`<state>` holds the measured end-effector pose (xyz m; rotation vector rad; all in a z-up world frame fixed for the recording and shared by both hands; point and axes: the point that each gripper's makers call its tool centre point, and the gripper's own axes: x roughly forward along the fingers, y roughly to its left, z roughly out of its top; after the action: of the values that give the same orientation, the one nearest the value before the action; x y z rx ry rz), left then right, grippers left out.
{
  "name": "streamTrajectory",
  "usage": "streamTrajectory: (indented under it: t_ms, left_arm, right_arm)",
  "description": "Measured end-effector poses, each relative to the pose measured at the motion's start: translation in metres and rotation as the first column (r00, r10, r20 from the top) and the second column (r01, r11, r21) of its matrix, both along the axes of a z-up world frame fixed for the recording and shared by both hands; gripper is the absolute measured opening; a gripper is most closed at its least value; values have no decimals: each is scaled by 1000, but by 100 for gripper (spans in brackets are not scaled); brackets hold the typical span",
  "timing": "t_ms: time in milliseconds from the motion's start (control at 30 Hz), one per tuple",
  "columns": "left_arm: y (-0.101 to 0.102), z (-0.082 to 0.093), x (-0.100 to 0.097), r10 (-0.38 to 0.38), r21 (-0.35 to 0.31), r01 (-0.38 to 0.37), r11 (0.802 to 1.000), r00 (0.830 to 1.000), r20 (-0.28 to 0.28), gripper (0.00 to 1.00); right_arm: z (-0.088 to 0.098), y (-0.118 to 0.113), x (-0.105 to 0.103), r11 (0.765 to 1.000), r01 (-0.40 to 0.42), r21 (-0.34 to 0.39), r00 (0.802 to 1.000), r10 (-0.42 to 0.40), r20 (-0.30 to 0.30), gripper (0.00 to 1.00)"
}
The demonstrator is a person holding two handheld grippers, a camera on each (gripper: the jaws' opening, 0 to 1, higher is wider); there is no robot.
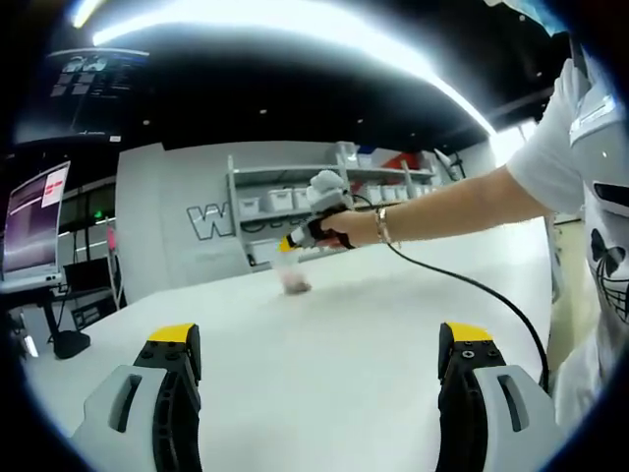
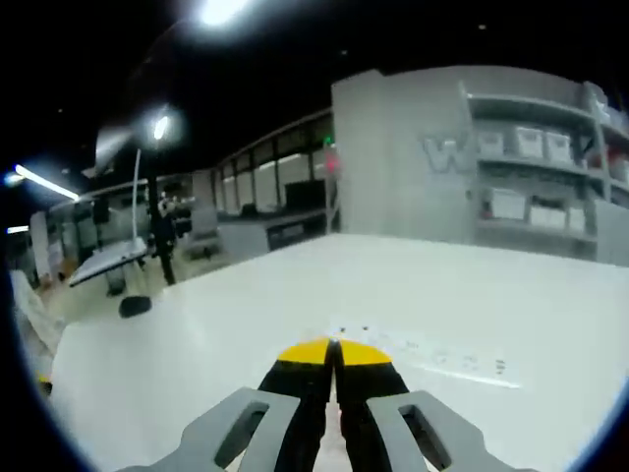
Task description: Open the resealable bag by pulling the two sides of the seal apart until the entire bag opening is separated and visibly accessible.
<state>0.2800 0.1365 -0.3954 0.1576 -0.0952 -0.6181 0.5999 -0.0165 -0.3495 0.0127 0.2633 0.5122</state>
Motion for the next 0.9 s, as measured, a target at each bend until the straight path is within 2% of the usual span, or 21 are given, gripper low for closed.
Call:
streamTrajectory:
  t_ms: [300, 600, 900]
  left_arm:
    - [0, 0, -3, 1, -2, -1, 1000, 1000, 2, 100]
    - [2, -1, -4, 9, -4, -9, 1000, 1000, 0, 100]
    - [0, 1, -5, 5, 0, -5, 1000, 1000, 4, 100]
  right_arm:
    - [-28, 15, -7, 999, -34, 16, 998, 34, -47, 0]
    - [-47, 28, -14, 998, -66, 20, 995, 67, -78, 0]
    - [-68, 44, -25, 994, -109, -8, 989, 108, -102, 0]
